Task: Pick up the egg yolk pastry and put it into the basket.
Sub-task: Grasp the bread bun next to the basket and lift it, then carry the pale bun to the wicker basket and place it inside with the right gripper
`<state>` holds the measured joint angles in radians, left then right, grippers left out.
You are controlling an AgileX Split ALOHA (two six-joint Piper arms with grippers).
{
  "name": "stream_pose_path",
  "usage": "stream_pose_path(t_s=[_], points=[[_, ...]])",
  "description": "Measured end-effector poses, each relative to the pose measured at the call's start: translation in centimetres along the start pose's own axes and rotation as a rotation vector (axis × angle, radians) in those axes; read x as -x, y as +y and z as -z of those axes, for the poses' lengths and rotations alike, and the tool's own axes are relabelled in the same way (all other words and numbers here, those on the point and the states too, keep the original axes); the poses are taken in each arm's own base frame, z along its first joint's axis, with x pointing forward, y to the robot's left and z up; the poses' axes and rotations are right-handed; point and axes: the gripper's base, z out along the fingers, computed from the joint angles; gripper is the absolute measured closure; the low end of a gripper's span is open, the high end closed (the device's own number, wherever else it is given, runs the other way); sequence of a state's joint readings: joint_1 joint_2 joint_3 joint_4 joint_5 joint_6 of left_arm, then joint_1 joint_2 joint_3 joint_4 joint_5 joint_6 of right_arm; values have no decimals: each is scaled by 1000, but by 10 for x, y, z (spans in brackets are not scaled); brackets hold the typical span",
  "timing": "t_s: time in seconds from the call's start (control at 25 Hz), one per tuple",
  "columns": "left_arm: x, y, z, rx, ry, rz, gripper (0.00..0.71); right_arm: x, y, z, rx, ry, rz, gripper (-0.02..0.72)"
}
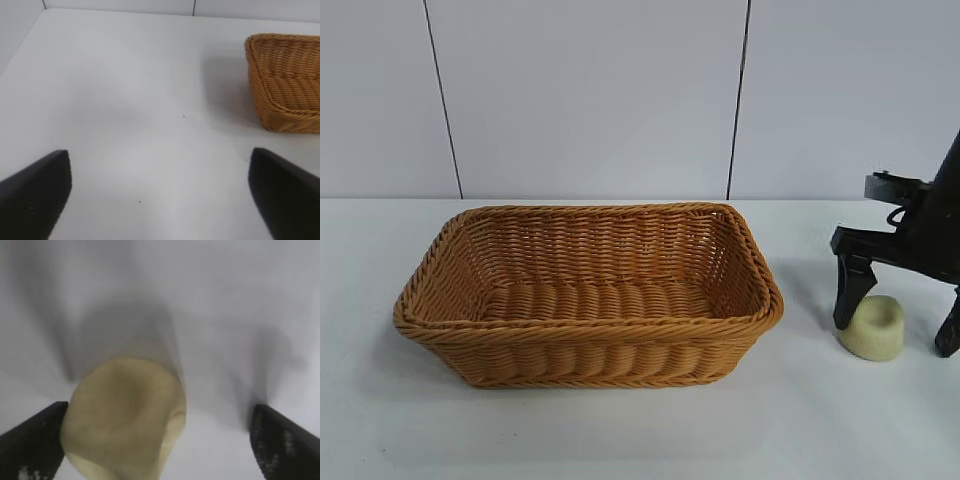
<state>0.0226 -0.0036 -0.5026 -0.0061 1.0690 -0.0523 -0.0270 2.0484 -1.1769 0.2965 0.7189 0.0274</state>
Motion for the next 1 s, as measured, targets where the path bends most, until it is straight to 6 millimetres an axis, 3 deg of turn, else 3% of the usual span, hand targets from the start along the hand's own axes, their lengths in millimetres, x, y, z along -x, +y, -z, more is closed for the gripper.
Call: stream_pose_path(t_s=[0.12, 0.24, 0.4, 0.6, 0.72, 0.84, 1.0], points=[[0, 0, 0, 0, 0, 0, 18, 0, 0, 0, 4, 1, -4, 495], [0, 0, 0, 0, 0, 0, 18, 0, 1, 2, 8, 7, -5, 563], [0, 0, 0, 0, 0, 0, 18, 7, 9, 26, 27, -4, 35, 582], [0, 0, 0, 0, 0, 0, 18, 29, 31, 90, 76, -89, 101, 584], [0, 0, 0, 0, 0, 0, 18, 36, 40, 116, 91, -101, 131, 584], [0, 0, 0, 0, 0, 0, 18, 38, 53, 129, 78, -115, 183, 584], [0, 0, 0, 0, -3, 0, 18, 29, 88, 132, 78, -120, 277, 584]])
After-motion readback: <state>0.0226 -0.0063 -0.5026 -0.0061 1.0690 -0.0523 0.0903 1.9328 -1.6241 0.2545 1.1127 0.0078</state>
